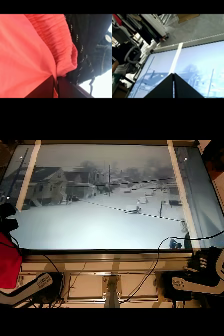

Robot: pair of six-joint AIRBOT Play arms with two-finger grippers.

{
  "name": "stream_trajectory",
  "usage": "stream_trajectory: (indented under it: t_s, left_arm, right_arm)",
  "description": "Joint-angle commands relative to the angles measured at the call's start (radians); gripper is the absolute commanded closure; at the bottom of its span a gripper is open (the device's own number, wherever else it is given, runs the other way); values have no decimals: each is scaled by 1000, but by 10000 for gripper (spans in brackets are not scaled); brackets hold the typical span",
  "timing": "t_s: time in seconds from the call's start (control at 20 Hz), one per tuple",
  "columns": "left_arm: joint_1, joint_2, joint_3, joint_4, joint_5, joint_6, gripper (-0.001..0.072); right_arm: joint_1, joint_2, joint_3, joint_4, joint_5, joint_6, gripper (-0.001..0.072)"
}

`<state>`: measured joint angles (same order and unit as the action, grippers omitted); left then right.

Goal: Fold the clothes and pants, and hang the long-sleeved shirts on hangers.

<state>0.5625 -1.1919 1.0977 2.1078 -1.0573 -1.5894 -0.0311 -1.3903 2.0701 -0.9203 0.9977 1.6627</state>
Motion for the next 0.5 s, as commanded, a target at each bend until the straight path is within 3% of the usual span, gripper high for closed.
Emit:
stream_trajectory:
  t_s: [0.0,0.2,0.45]
  left_arm:
    - [-14,-1,4,5,-82,-1,689]
    - [-80,47,77,-48,-146,-90,691]
    - [-335,201,279,-205,41,-90,690]
  right_arm:
    - [0,0,0,0,0,0,691]
    - [0,0,0,0,0,0,690]
    - [0,0,0,0,0,0,690]
